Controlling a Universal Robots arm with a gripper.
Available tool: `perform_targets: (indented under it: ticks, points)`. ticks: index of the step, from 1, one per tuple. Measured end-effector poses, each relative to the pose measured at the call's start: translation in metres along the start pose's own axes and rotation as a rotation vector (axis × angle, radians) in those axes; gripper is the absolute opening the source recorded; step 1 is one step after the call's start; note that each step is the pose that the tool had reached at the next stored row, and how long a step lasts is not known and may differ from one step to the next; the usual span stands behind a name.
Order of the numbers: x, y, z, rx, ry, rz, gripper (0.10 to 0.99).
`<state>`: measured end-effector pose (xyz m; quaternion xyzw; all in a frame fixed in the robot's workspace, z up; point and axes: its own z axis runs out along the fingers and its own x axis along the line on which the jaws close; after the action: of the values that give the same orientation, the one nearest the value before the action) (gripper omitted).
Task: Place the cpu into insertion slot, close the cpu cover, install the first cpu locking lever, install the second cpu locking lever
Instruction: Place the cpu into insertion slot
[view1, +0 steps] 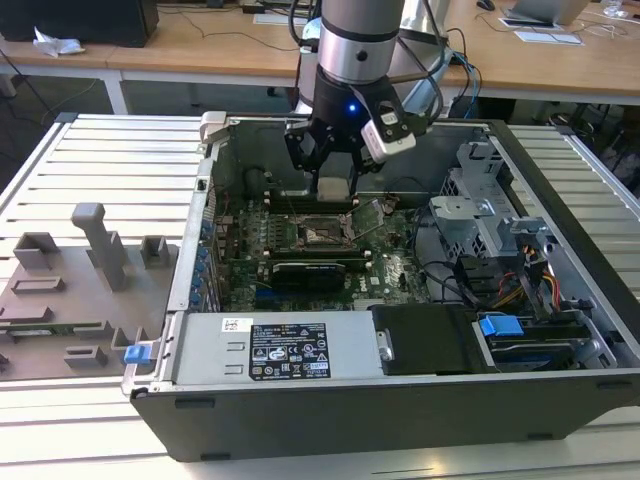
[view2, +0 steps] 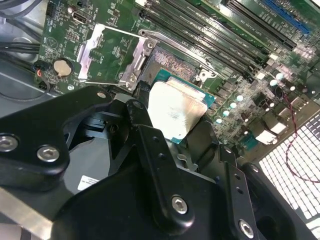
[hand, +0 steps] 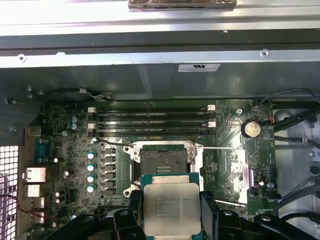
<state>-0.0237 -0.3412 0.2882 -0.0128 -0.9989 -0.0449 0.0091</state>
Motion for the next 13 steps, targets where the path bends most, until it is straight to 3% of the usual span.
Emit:
perform_targets:
  ticks: [2, 5, 6, 13]
  points:
    - [-0.0001, -0.0003, 0.0041, 0.002, -0.0001, 0.0, 0.545]
    - [-0.0005, 0.0036, 0.0118, 0.029, -0.0008, 0.001, 0.545]
    - [-0.001, 0.0062, 0.0139, 0.032, -0.0008, 0.0, 0.545]
    - [-0.0034, 0.0131, 0.0218, 0.033, -0.0009, 0.0, 0.545]
